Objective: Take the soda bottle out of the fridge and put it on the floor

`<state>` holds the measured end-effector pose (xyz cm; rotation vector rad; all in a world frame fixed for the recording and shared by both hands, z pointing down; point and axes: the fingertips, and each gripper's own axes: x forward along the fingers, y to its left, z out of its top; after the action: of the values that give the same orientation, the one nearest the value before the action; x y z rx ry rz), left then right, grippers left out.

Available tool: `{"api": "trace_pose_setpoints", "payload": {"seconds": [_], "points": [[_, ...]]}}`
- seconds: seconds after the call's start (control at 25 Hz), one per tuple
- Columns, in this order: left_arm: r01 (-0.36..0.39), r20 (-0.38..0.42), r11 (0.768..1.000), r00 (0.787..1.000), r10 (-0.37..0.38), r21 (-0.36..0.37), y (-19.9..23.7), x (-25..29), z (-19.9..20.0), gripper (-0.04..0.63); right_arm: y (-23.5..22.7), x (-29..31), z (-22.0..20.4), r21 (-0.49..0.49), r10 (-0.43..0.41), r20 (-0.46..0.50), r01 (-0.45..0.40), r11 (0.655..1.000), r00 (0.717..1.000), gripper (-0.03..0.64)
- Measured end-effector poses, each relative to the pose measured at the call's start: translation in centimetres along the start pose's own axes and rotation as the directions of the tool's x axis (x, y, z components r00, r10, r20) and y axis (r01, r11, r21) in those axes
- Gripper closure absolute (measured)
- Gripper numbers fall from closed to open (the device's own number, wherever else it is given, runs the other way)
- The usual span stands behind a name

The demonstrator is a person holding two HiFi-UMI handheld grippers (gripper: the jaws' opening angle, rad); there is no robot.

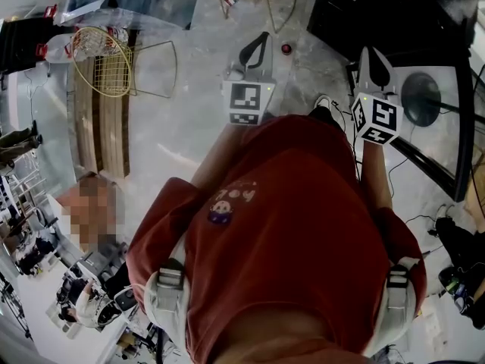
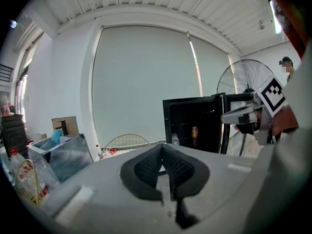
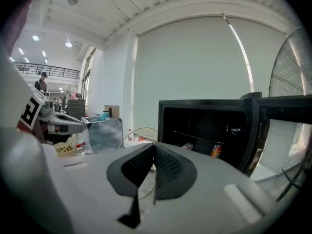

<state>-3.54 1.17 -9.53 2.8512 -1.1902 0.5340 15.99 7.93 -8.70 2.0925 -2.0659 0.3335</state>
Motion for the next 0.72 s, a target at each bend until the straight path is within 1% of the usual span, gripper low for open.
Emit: {"api": "trace_pose_setpoints", "payload": {"seconds": [0.36,0.72], "points": [[-0.003,0.011,1.0,1.0,0.003,-0.014,0.1,-0.8,0.0,0.595,0.7,-0.4,-0.1,-0.002,0.003,-0.004,-0.003,1.0,1.0,0.615],[-0.008,0.016,1.0,1.0,0.008,-0.011,0.5,-1.3,-0.1,0.595,1.8,-0.3,-0.6,0.01,0.024,-0.01,-0.024,1.0,1.0,0.615]]}}
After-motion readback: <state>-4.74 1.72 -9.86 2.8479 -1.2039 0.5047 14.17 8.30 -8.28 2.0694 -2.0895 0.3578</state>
